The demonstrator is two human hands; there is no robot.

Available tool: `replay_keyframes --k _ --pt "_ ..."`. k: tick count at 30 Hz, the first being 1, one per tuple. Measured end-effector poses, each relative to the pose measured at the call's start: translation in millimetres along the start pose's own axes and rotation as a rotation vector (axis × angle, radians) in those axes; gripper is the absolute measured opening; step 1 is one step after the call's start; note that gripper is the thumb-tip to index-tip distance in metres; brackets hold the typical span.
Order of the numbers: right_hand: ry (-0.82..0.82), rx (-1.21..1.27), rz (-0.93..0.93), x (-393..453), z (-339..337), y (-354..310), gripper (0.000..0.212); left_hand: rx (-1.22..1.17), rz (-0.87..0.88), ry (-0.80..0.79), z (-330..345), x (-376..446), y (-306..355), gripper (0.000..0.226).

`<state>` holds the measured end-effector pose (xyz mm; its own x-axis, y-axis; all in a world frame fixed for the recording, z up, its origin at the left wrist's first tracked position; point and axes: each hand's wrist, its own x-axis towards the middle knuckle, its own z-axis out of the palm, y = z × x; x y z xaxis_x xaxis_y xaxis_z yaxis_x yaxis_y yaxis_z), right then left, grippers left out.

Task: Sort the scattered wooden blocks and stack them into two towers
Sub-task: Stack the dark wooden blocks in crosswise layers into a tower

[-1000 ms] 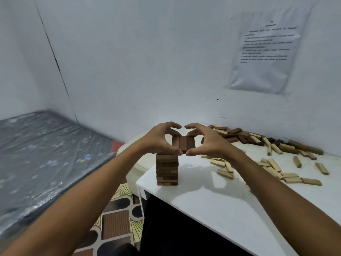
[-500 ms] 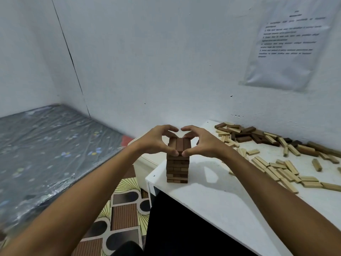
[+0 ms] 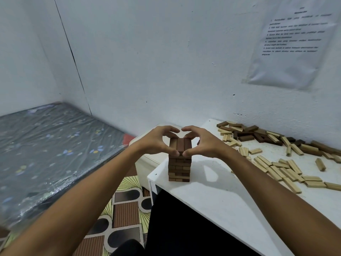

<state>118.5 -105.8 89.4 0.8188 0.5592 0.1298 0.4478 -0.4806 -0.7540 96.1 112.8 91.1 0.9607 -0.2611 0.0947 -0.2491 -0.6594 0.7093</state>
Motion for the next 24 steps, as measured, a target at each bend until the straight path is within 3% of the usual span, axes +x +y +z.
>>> replay_keyframes --k 24 --pt "-0.014 -0.015 0.004 5.1 1.5 8.3 0.089 0.006 -0.021 0.0 0.1 -1.3 -6.0 0.08"
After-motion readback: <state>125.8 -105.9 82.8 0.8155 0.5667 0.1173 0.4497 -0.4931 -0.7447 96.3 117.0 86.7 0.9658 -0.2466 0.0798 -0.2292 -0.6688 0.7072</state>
